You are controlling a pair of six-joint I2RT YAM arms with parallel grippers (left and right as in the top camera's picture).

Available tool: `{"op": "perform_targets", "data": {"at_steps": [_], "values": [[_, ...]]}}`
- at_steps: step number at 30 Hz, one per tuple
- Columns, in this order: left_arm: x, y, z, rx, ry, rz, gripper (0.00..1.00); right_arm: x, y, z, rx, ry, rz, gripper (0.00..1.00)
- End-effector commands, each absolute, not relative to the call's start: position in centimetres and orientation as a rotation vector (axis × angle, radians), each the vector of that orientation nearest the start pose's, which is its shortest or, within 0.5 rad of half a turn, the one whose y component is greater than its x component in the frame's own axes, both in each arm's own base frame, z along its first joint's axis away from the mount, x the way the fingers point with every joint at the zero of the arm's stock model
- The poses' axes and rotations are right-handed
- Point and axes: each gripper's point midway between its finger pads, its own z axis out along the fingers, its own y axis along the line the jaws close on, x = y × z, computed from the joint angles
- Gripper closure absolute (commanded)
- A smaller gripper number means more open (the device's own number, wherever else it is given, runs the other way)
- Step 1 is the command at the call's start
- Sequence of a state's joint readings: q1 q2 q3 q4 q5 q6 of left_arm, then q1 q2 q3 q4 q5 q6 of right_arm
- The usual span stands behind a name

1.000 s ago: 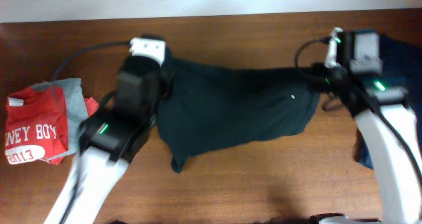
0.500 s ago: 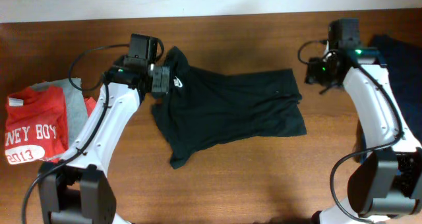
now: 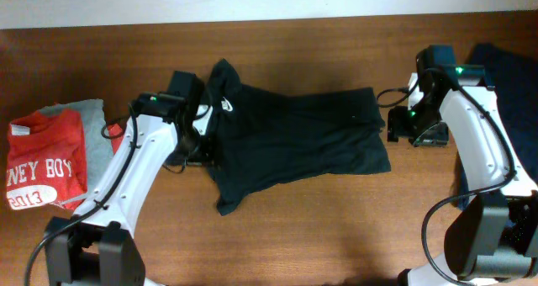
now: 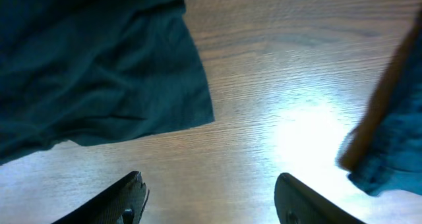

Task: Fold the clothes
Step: 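Lay the stretched shirt flat on the table and release both grippers, then grasp the shirt's bottom corners with both grippers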

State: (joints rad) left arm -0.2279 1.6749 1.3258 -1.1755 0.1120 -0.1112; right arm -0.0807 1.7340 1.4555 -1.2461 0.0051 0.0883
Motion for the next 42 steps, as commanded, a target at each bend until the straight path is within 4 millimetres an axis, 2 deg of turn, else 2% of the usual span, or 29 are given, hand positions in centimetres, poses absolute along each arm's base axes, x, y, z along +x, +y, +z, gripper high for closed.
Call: {"op": "perform_targets", "data": {"at_steps": [1,5,11,14,17,24,27,37,38,39,40,41,42], "values": [[27.5,-10.2,9.8,0.165,3.163,-0.345,0.33,31.4,-1.6,10.7,0.224,3.104,0.080,0.32],[26.5,-10.0,9.1,0.161,3.198,-0.339,0.33,30.4,-1.0,8.0,0.212,3.129,0.125,0.33],[27.2,-10.2,8.9,0.164,3.167,-0.344,0.31,30.2,-0.5,4.1,0.211,3.088,0.169,0.42],[27.4,-10.2,8.9,0.165,3.159,-0.346,0.27,30.6,0.6,2.9,0.202,3.046,0.268,0.43],[27.5,-10.3,8.9,0.166,3.154,-0.347,0.27,30.6,0.7,1.8,0.196,3.021,0.272,0.43],[27.6,-10.3,8.9,0.166,3.153,-0.347,0.25,30.0,0.3,0.2,0.196,3.013,0.238,0.42],[27.6,-10.3,8.9,0.166,3.153,-0.347,0.19,29.8,-0.2,-0.3,0.199,3.012,0.192,0.37],[27.6,-10.3,8.9,0.166,3.153,-0.347,0.15,29.6,-0.4,-0.9,0.198,3.006,0.172,0.35],[27.6,-10.3,8.9,0.166,3.153,-0.347,0.15,29.6,-0.4,-0.9,0.198,3.005,0.170,0.36],[27.6,-10.3,8.9,0.166,3.153,-0.347,0.15,29.6,-0.6,-1.0,0.200,3.005,0.153,0.44],[27.6,-10.3,8.9,0.166,3.152,-0.347,0.15,29.5,-0.9,-1.0,0.202,3.009,0.122,0.58],[27.6,-10.3,8.9,0.166,3.152,-0.347,0.15,29.5,-1.1,-1.0,0.204,3.012,0.105,0.65],[27.6,-10.3,8.9,0.166,3.152,-0.347,0.15,29.4,-1.3,-1.0,0.205,3.016,0.091,0.66]]}}
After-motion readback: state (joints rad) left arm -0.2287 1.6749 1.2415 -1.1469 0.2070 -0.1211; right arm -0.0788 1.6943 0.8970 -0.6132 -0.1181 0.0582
